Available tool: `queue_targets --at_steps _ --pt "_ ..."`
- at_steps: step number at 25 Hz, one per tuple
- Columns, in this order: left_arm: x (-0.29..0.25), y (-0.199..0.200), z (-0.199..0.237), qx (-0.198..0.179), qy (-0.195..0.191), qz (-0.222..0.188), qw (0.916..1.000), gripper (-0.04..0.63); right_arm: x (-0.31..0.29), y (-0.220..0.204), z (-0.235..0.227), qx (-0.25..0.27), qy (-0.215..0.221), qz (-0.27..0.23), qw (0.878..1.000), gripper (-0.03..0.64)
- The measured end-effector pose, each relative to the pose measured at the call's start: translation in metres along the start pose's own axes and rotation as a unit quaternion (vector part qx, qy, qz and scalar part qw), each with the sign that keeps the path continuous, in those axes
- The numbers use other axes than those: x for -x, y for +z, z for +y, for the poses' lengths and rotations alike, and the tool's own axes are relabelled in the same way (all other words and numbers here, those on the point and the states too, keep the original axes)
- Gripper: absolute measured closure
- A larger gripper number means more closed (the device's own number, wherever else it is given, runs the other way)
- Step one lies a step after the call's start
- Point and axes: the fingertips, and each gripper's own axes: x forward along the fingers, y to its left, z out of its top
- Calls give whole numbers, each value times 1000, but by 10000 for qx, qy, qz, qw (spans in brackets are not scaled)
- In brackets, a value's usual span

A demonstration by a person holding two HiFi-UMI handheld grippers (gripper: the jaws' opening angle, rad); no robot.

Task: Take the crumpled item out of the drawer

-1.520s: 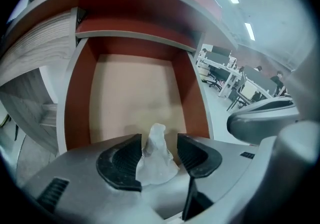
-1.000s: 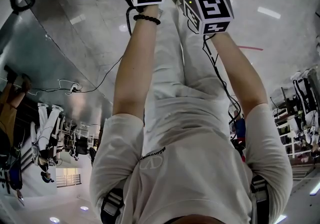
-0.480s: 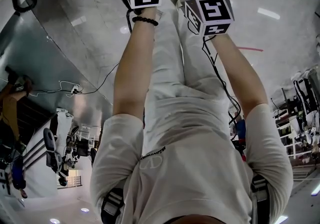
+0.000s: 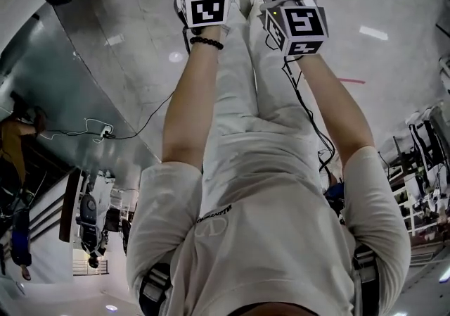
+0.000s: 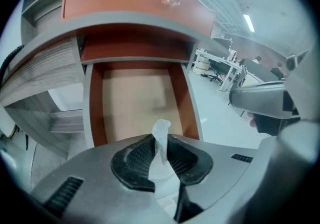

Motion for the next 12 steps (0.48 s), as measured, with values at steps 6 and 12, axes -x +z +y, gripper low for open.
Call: queue_targets --at_steps 6,12 --pt "36 36 -9 28 35 -366 9993 531 21 48 4 175 -57 -273 9995 615" --pt "88 72 -7 62 90 -794 9968 531 47 82 13 288 -157 -430 9985 617"
